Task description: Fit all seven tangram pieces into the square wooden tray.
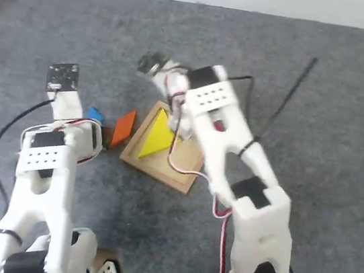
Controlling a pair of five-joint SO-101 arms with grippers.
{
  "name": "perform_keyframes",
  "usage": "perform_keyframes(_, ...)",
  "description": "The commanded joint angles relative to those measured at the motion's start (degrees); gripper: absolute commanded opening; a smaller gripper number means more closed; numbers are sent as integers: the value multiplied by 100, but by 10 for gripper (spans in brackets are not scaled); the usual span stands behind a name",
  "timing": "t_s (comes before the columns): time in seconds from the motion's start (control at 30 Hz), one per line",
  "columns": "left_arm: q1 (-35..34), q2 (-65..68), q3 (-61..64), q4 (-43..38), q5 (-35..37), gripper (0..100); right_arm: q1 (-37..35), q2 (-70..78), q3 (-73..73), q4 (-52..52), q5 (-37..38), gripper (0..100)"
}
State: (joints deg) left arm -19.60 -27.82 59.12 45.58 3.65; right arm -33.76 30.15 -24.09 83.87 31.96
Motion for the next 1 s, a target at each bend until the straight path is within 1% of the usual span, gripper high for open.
perform_keyframes(0.0, -281, -229, -171, -88, -62, 236, -356, 189, -141, -382, 273, 195)
perform_keyframes(0.23, -264, -229, -171, -88, -62, 236, -382, 681, -149, -629, 316, 195)
perform_keyframes(0.4, -264, -220, -171, -88, -62, 236, -303, 681, -167, -462, 501, 191)
perform_keyframes(0.53, -264, -220, -171, -88, -62, 236, -136, 549, -141, -356, 686, 159)
perform_keyframes(0.73, -264, -220, -163, -88, -62, 236, -119, 681, -141, -242, 914, 161)
perform_keyframes(0.9, -264, -220, -163, -88, -62, 236, -22, 716, -149, 13, 1143, 242)
perform_keyframes(0.97, -255, -220, -163, -88, -62, 236, 57, 716, -158, 22, 1169, 257)
